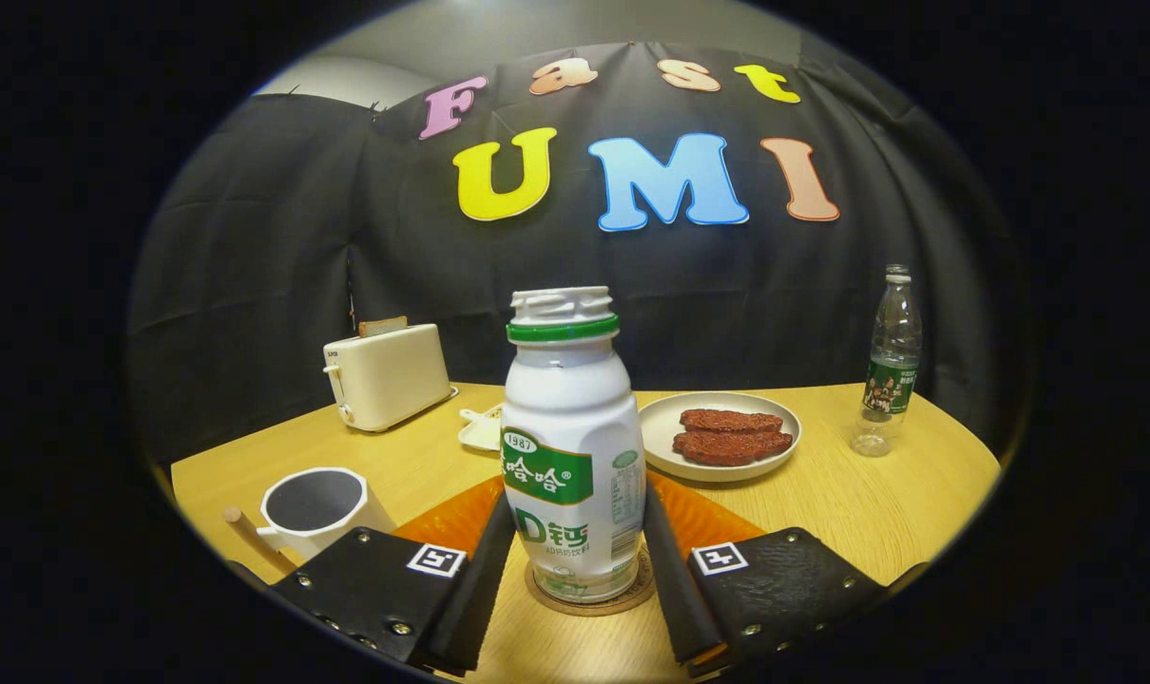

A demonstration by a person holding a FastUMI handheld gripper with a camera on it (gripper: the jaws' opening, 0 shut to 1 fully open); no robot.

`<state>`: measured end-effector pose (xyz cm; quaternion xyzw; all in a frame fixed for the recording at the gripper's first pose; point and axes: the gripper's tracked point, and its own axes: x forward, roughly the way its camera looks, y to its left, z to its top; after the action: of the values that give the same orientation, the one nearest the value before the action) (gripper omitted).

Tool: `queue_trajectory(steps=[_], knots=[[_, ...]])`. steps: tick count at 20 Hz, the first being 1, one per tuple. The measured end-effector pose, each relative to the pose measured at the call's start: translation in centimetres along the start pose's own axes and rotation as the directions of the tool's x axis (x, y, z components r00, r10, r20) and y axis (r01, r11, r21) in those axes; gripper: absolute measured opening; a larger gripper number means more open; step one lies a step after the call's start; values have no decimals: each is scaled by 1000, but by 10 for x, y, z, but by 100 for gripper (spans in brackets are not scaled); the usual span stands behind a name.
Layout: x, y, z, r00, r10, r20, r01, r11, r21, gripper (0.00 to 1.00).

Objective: Take the bottle from table, then pour the juice into the cup, finally place the bottle on the coaster

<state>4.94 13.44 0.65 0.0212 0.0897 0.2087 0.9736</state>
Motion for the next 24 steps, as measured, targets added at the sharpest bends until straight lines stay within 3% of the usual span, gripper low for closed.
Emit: queue_trajectory(steps=[21, 23, 24], knots=[[4, -1, -8, 1000, 1, -9, -1, 1000, 10, 78], [5, 0, -9, 1000, 3, -6, -3, 1000, 13, 95], [4, 0, -6, 1000, 1, -3, -1, 1000, 9, 97]])
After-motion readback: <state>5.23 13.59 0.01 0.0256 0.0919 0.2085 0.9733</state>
